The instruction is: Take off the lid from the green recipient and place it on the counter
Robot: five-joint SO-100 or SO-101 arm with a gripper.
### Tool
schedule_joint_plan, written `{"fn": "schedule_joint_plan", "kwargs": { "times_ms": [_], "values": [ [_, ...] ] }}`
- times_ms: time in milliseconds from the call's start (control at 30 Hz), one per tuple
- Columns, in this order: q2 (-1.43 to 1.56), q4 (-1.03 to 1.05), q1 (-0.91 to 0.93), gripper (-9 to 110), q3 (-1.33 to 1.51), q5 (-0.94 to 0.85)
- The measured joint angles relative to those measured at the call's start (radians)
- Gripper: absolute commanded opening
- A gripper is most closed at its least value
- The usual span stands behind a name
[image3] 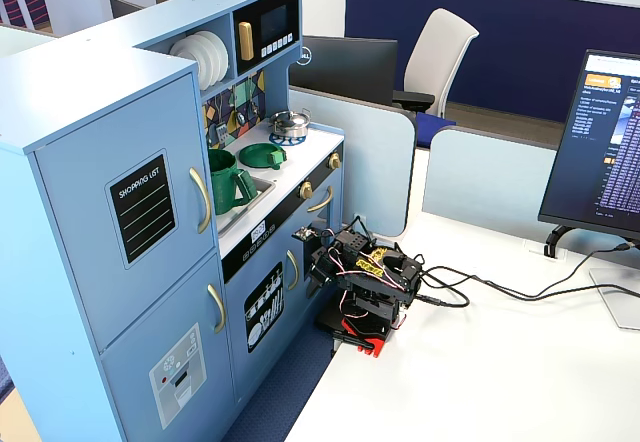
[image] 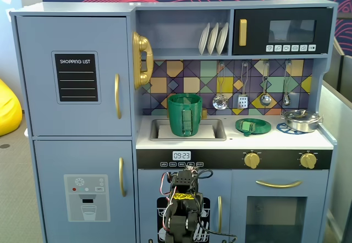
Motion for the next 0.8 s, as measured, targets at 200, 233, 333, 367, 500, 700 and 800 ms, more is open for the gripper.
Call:
{"fn": "schedule_joint_plan", "kwargs": {
  "times_ms": [200, 233, 333, 367, 500, 700, 800],
  "values": [
    [0.018, 0.083, -0.014, 13, -0.003, -0.041],
    [0.018, 0.083, -0.017, 13, -0.003, -0.034],
    [0.018, 0.083, -0.017, 13, -0.003, -0.009],
    [0.018, 0.083, -0.017, 13, -0.003, -0.003],
    [0.018, 0.083, -0.015, 13, -0.003, 0.005],
    [0.018, 0.083, -0.015, 13, -0.003, 0.005],
    [0.018, 0.083, -0.015, 13, -0.003, 0.005]
  ]
}}
